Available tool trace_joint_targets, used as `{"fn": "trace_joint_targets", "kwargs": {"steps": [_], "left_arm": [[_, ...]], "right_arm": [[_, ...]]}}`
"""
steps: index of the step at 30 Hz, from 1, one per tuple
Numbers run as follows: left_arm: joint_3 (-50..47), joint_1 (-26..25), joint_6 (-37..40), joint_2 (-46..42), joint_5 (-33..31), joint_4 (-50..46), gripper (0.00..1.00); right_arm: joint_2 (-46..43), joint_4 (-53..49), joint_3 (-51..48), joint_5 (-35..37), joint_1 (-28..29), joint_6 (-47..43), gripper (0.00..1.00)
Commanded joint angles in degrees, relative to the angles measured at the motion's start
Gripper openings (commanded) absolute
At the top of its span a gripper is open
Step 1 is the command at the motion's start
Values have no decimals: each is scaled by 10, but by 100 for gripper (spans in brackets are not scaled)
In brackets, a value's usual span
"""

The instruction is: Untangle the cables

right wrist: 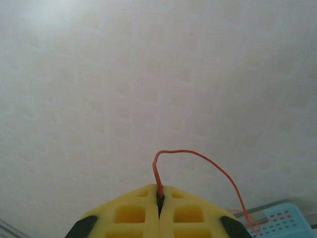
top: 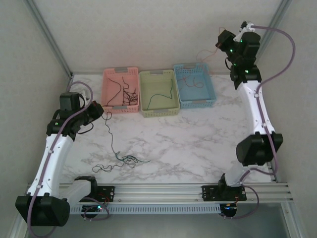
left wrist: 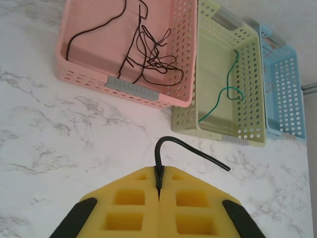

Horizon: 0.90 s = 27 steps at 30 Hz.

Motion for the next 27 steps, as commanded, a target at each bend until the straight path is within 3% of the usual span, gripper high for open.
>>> {"fn": "trace_joint_targets", "kwargs": {"steps": [1, 7, 17, 18, 20, 23, 27], "left_arm": [[-2, 0, 4, 4, 16, 5, 0], [-1, 0, 7, 9, 18, 2, 0], [-6, -2, 11, 7, 25, 0, 0], [-6, -2, 11, 7, 28, 1, 0], [-7, -3, 10, 7, 34, 3, 0], [-7, -8, 11, 8, 40, 3, 0], [-5, -17, 7, 11, 42, 6, 0]], "right_arm": [[58, -12, 46, 15, 4, 14, 0], [171, -31, 98, -10, 7, 19, 0], [247, -39, 46, -30, 10, 32, 1], [253, -45, 48, -35, 11, 31, 7], [259, -59, 49, -39, 11, 23, 31], [249, -72, 39, -34, 15, 8, 53], [207, -118, 34, -17, 30, -46, 64]]}}
